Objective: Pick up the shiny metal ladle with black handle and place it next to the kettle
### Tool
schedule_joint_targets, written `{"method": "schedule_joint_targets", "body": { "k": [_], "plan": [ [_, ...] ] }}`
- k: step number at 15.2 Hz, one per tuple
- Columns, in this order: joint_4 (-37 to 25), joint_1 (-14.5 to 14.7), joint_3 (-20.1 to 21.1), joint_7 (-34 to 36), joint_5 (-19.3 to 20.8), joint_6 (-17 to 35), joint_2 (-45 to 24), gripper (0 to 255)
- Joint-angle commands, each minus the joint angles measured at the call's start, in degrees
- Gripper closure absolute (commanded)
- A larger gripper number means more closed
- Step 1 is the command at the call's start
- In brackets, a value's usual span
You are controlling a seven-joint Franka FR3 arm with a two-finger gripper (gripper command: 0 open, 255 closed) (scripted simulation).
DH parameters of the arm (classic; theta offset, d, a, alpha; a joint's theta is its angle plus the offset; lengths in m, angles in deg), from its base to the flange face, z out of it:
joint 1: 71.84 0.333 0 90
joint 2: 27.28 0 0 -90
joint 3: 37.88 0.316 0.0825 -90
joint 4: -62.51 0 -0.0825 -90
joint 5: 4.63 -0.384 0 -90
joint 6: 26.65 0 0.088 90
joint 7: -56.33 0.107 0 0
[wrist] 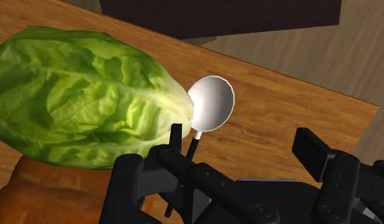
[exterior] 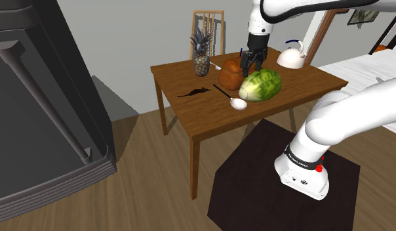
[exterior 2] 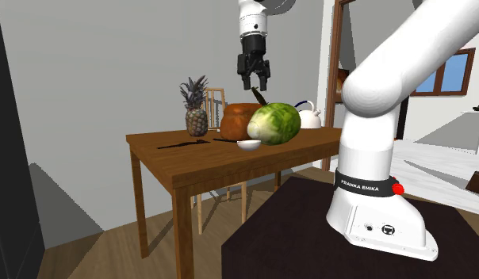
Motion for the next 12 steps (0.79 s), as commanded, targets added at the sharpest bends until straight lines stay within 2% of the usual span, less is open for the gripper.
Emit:
{"method": "schedule_joint_targets", "body": {
  "k": [1, 7, 12],
  "plan": [
    [1.97, -0.48, -0.38, 1.30, -0.34, 5.57, -1.90, 0],
    [5.85, -1.68, -2.01, 4.05, -1.51, 22.21, -10.53, 0],
    [6.33, -2.07, -3.56, 5.33, -3.71, 35.87, -20.30, 0]
  ]
}}
